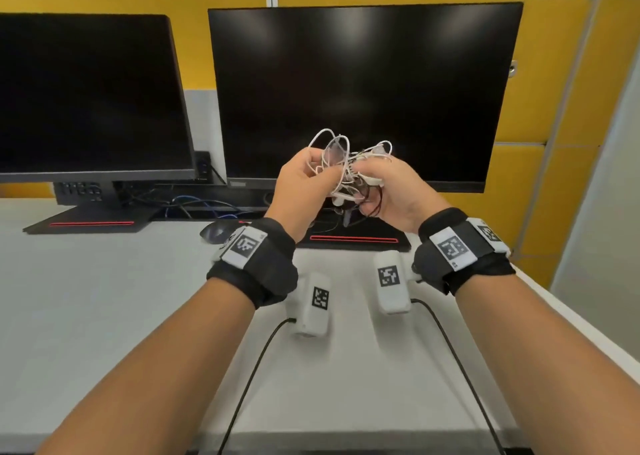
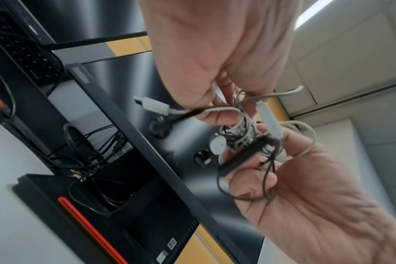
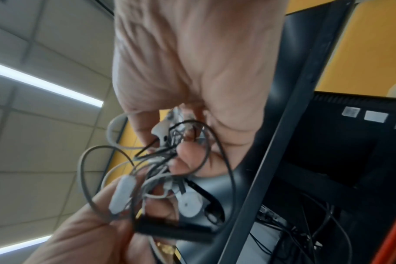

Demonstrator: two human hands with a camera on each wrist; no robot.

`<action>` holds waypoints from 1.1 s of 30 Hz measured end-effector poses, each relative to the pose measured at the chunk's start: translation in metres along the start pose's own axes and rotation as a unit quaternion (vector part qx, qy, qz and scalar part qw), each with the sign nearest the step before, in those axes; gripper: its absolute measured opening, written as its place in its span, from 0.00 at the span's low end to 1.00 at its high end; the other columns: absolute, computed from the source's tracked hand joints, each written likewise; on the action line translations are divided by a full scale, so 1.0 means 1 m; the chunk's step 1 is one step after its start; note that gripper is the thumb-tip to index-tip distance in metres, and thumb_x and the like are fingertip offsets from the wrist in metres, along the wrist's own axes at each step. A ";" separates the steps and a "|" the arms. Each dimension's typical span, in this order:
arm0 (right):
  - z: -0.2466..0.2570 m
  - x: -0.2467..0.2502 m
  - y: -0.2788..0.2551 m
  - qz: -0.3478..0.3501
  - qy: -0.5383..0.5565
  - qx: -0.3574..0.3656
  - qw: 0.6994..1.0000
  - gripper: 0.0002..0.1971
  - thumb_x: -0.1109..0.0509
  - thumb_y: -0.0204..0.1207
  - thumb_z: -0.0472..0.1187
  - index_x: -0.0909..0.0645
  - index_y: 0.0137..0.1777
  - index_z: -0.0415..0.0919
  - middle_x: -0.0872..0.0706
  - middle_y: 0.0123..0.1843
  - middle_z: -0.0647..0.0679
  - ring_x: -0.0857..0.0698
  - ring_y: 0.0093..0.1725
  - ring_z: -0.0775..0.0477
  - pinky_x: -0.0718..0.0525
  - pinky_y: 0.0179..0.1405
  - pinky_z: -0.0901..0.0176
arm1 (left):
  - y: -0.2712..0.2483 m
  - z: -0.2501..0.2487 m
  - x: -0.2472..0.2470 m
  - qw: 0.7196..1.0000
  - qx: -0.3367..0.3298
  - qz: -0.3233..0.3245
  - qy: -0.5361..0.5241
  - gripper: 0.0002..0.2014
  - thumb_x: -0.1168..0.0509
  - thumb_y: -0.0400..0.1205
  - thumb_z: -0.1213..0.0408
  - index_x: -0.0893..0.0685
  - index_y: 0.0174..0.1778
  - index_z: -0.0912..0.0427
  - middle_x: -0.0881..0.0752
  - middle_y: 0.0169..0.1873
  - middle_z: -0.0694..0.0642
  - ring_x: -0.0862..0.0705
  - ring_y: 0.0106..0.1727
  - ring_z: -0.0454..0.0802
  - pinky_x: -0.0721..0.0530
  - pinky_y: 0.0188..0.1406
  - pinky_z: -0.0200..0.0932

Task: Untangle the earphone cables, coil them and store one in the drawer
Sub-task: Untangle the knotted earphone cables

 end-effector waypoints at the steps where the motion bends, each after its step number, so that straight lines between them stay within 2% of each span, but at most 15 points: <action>1: -0.004 0.002 0.003 -0.006 -0.004 0.001 1.000 0.03 0.37 0.84 0.37 0.25 0.54 0.39 0.19 0.39 0.45 0.22 0.30 0.52 0.30 0.21 0.64 | 0.001 0.003 0.000 1.000 -0.005 -0.001 -0.005 0.04 0.32 0.81 0.72 0.18 0.49 0.62 0.15 0.37 0.54 0.15 0.37 0.44 0.15 0.41 0.41; 3: -0.011 0.006 0.007 -0.022 0.015 0.000 1.000 0.03 0.35 0.84 0.39 0.24 0.52 0.40 0.20 0.35 0.46 0.23 0.26 0.54 0.29 0.20 0.66 | 0.005 0.008 0.000 1.000 -0.018 -0.014 -0.003 0.06 0.31 0.81 0.71 0.18 0.52 0.65 0.15 0.36 0.51 0.16 0.34 0.38 0.18 0.38 0.34; 5: -0.017 0.007 0.006 -0.025 0.062 0.007 0.998 0.05 0.37 0.85 0.40 0.23 0.54 0.39 0.18 0.34 0.46 0.22 0.25 0.55 0.24 0.20 0.66 | 0.005 0.011 0.001 0.999 -0.026 -0.031 -0.001 0.09 0.29 0.80 0.69 0.20 0.52 0.65 0.16 0.38 0.53 0.16 0.36 0.39 0.18 0.39 0.33; 10: -0.022 0.003 0.007 -0.005 0.121 0.030 0.992 0.11 0.40 0.87 0.40 0.18 0.55 0.37 0.12 0.39 0.44 0.17 0.30 0.53 0.20 0.25 0.65 | 0.006 0.014 0.001 0.998 -0.024 -0.041 0.034 0.14 0.27 0.78 0.57 0.24 0.39 0.58 0.22 0.32 0.56 0.24 0.33 0.48 0.22 0.32 0.37; 11: -0.022 0.002 0.007 0.001 0.123 0.037 0.992 0.10 0.40 0.87 0.40 0.18 0.55 0.37 0.12 0.39 0.44 0.15 0.32 0.52 0.19 0.28 0.64 | 0.005 0.014 0.000 0.999 -0.020 -0.030 0.029 0.15 0.27 0.78 0.55 0.24 0.39 0.60 0.22 0.32 0.59 0.24 0.33 0.50 0.23 0.31 0.38; 13: -0.023 0.001 0.005 0.004 0.125 0.058 0.991 0.08 0.38 0.86 0.37 0.18 0.54 0.35 0.11 0.43 0.42 0.13 0.39 0.48 0.15 0.34 0.61 | 0.000 0.017 -0.001 1.000 -0.009 -0.003 0.007 0.16 0.27 0.78 0.55 0.22 0.41 0.63 0.17 0.36 0.69 0.19 0.35 0.63 0.19 0.34 0.43; 14: -0.023 0.001 0.004 0.004 0.125 0.067 0.990 0.08 0.37 0.85 0.35 0.18 0.57 0.32 0.11 0.46 0.39 0.12 0.42 0.45 0.13 0.37 0.59 | -0.002 0.017 -0.001 1.000 -0.007 0.006 -0.004 0.14 0.28 0.79 0.57 0.22 0.42 0.64 0.14 0.40 0.73 0.15 0.40 0.68 0.14 0.38 0.46; 15: -0.024 0.002 0.004 0.002 0.124 0.072 0.990 0.10 0.37 0.85 0.34 0.20 0.61 0.29 0.11 0.50 0.36 0.11 0.45 0.44 0.11 0.39 0.56 | -0.005 0.017 0.000 1.000 -0.005 0.011 -0.011 0.11 0.29 0.81 0.61 0.21 0.42 0.65 0.13 0.43 0.73 0.12 0.44 0.68 0.11 0.43 0.50; 17: -0.025 0.002 0.003 -0.001 0.116 0.071 0.991 0.13 0.38 0.85 0.32 0.23 0.66 0.28 0.11 0.54 0.34 0.10 0.45 0.44 0.11 0.39 0.56 | -0.007 0.017 0.002 1.000 -0.006 0.006 -0.022 0.05 0.33 0.82 0.68 0.21 0.44 0.64 0.11 0.43 0.68 0.10 0.46 0.62 0.10 0.49 0.53; 18: -0.024 0.002 0.003 -0.004 0.109 0.068 0.992 0.12 0.38 0.85 0.33 0.22 0.65 0.30 0.10 0.52 0.37 0.11 0.42 0.46 0.11 0.37 0.58 | -0.007 0.016 0.004 1.000 -0.006 0.000 -0.031 0.03 0.34 0.83 0.69 0.21 0.44 0.64 0.10 0.42 0.65 0.10 0.44 0.57 0.10 0.49 0.51; 21: -0.025 0.002 -0.001 -0.024 0.078 0.058 0.995 0.09 0.38 0.86 0.39 0.21 0.60 0.37 0.13 0.41 0.44 0.17 0.31 0.54 0.17 0.27 0.62 | -0.008 0.014 0.007 0.996 0.005 -0.007 -0.084 0.03 0.37 0.85 0.71 0.23 0.46 0.64 0.12 0.39 0.57 0.12 0.39 0.48 0.12 0.42 0.44; 23: -0.025 0.003 -0.003 -0.039 0.066 0.054 0.996 0.08 0.38 0.86 0.42 0.21 0.59 0.40 0.14 0.40 0.45 0.17 0.31 0.53 0.19 0.26 0.61 | -0.008 0.014 0.007 0.995 0.016 -0.007 -0.102 0.04 0.38 0.85 0.71 0.24 0.45 0.63 0.13 0.37 0.56 0.14 0.36 0.46 0.14 0.38 0.41; 26: -0.024 0.007 -0.005 -0.041 0.068 0.059 0.995 0.03 0.38 0.85 0.38 0.25 0.55 0.45 0.12 0.47 0.45 0.14 0.39 0.49 0.16 0.29 0.58 | -0.008 0.014 0.009 0.996 0.015 -0.012 -0.090 0.04 0.38 0.84 0.72 0.23 0.45 0.61 0.12 0.37 0.53 0.14 0.36 0.45 0.13 0.40 0.42; 30: -0.023 0.013 -0.008 0.008 0.056 0.059 0.997 0.14 0.30 0.77 0.37 0.24 0.60 0.49 0.14 0.55 0.49 0.15 0.53 0.48 0.13 0.44 0.50 | -0.007 0.015 0.012 0.994 0.016 -0.039 -0.102 0.02 0.38 0.86 0.70 0.22 0.48 0.59 0.12 0.39 0.54 0.14 0.36 0.44 0.13 0.40 0.41; 33: -0.021 0.013 -0.006 -0.063 0.031 0.075 0.995 0.08 0.32 0.79 0.43 0.20 0.56 0.50 0.16 0.58 0.48 0.18 0.59 0.47 0.16 0.51 0.46 | -0.007 0.013 0.014 0.992 0.021 -0.052 -0.114 0.02 0.37 0.85 0.68 0.21 0.48 0.59 0.13 0.40 0.54 0.14 0.37 0.42 0.13 0.40 0.39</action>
Point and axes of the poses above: each hand's wrist, its own y-axis towards the middle knuckle, its own x-axis out of the back of the hand, z = x × y, the point moved 2 cm from there along y, towards the middle knuckle
